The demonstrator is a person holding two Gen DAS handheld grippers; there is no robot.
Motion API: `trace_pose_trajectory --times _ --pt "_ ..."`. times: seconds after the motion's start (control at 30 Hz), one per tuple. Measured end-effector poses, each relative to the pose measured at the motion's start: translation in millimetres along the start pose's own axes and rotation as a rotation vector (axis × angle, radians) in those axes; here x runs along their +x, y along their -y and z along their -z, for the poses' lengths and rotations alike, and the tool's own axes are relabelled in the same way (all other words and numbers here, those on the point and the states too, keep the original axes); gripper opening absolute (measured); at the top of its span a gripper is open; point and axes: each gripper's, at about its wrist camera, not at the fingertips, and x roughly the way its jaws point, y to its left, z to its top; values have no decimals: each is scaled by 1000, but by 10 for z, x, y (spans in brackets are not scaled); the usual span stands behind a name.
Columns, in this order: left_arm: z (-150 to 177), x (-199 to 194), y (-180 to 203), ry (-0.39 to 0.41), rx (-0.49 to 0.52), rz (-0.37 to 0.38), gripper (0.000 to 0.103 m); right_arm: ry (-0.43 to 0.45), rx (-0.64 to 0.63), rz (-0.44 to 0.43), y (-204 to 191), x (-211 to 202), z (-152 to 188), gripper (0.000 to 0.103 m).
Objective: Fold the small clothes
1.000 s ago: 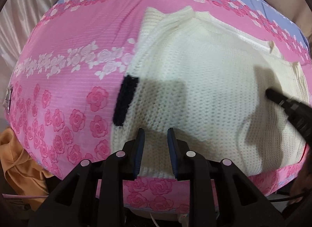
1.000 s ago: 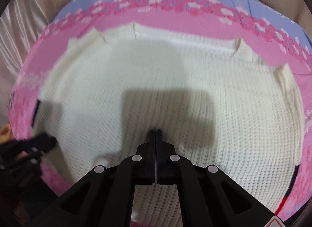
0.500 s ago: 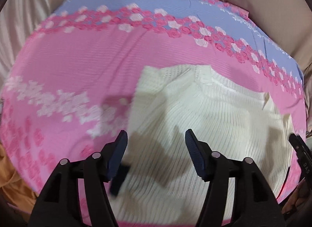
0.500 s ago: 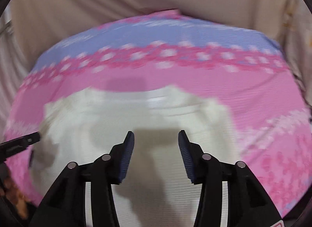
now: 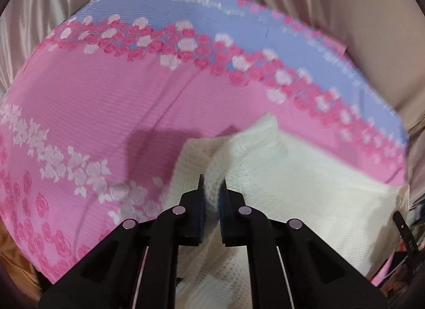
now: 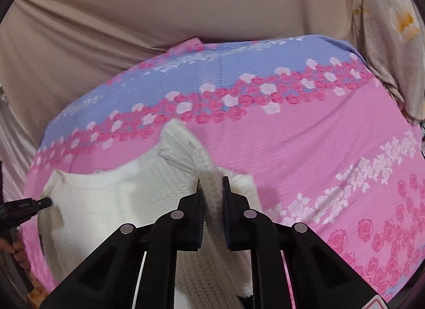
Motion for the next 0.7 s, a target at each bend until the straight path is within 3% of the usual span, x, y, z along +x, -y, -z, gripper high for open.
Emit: trace_pose_trajectory --times 0.07,0.1,0.17,0.27,0.33,0.43,0.5,0.57,0.63,0.7 --pt "26 356 55 -75 48 -60 8 -140 -30 80 105 494 98 12" --pt "56 436 88 -70 77 -71 8 -201 -47 99 117 704 133 13" --pt "77 334 154 -42 114 -89 9 -175 -66 93 107 682 165 15" --pt "172 1 153 2 108 -69 11 -48 -83 84 -64 168 105 18" --pt "291 -200 139 30 101 -60 11 -16 -155 57 -299 -106 198 20" --pt "575 -278 319 -5 162 -27 11 -110 -264 -97 -806 -209 536 19" --pt "781 -139 446 -58 214 -43 12 -194 -321 -171 -1138 -81 858 11" --pt "912 -27 444 -100 230 -77 12 -265 -370 -162 -1308 150 1107 9" --pt "944 -67 294 -90 204 -89 12 -329 -377 -116 -1238 315 1268 7" --pt "908 -157 88 -80 152 -88 12 -321 -335 -99 -1081 203 1236 10"
